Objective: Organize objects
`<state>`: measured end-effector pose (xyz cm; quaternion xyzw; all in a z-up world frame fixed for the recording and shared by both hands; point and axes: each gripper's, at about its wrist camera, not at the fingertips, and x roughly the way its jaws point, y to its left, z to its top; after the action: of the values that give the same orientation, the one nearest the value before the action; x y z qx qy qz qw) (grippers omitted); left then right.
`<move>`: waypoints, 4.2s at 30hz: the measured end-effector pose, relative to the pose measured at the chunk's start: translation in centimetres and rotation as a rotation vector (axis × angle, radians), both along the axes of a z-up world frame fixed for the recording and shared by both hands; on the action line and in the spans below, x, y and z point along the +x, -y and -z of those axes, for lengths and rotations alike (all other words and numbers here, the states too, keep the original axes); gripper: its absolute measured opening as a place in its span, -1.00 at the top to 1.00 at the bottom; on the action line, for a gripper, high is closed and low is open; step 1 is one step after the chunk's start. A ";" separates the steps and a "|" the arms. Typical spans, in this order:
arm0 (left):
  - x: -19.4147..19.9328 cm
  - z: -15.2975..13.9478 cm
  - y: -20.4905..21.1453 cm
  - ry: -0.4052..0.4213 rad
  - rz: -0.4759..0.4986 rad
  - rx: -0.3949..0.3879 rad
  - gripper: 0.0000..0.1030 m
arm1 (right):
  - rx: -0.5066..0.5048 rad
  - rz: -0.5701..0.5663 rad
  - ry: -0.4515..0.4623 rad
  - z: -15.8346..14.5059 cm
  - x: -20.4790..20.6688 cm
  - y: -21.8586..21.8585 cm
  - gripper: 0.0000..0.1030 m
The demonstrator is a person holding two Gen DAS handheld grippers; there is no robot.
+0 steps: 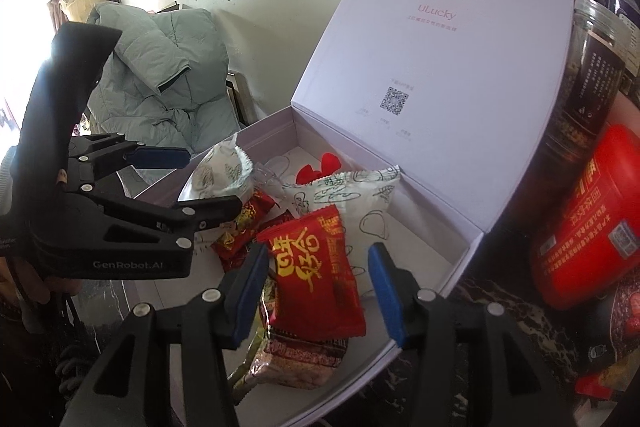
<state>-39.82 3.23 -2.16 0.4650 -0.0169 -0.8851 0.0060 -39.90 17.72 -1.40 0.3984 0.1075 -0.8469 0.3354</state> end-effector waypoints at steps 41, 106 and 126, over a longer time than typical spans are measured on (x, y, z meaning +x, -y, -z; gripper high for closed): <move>14.5 -13.1 -1.7 -0.221 -0.084 -0.010 -0.85 | -0.048 0.133 -0.209 -12.8 13.0 -5.5 -0.53; 37.6 -9.7 -8.0 -0.216 -0.122 -0.049 -0.85 | -0.031 0.100 -0.208 -9.0 34.8 -11.8 -0.55; 37.4 -9.2 -7.8 -0.190 -0.119 -0.037 -0.85 | -0.015 0.089 -0.197 -8.5 34.5 -11.2 -0.57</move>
<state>-2.38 11.03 7.03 0.3791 -0.0049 -0.9228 0.0687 -5.36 28.96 7.14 0.3148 0.1158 -0.8969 0.2882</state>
